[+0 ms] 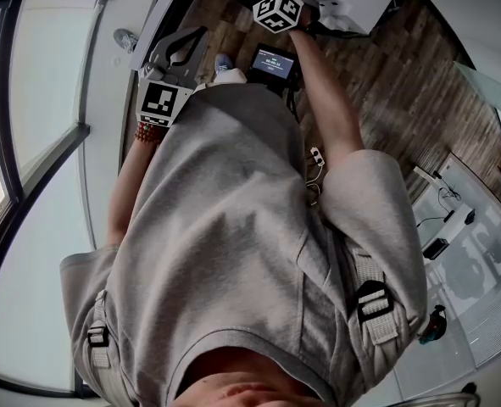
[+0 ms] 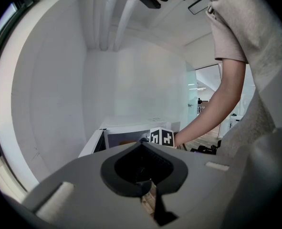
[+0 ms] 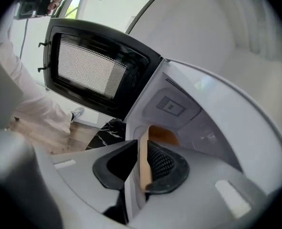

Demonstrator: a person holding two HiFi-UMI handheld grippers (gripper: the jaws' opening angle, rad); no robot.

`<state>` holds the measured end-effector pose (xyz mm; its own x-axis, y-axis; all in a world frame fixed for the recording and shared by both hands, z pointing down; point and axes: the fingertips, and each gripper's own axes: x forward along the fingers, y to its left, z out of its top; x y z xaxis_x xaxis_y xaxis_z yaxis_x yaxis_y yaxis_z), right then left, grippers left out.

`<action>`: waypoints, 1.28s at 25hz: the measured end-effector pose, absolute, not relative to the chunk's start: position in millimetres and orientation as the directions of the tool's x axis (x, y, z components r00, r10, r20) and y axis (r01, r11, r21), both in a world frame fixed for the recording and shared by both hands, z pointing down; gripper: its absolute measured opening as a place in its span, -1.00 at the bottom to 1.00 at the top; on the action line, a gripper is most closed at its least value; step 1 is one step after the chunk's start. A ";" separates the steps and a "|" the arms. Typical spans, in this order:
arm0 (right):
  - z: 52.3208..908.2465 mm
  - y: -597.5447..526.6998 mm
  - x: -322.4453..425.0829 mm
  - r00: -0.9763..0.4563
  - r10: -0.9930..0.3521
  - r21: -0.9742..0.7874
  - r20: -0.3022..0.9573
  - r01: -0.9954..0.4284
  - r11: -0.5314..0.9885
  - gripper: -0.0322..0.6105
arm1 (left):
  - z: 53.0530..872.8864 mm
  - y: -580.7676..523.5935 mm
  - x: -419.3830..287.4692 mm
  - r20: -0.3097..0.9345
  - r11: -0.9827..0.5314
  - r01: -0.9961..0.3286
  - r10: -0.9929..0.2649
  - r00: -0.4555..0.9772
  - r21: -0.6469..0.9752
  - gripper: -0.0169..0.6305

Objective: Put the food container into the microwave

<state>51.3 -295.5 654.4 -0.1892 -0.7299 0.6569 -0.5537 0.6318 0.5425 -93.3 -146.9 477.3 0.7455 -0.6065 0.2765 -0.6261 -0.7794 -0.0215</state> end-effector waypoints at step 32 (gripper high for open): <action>555.4 -238.3 31.7 -0.337 -0.792 0.446 0.508 -0.684 0.577 -0.64 | 461.2 -134.4 -57.8 0.230 -0.844 -0.532 -0.531 0.816 -0.062 -0.94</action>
<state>31.7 -238.3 555.4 -0.3374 -0.7923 0.5083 -0.6836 0.5775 0.4464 -57.8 -134.4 461.2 0.8158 -0.5308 0.2296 -0.5321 -0.8444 -0.0618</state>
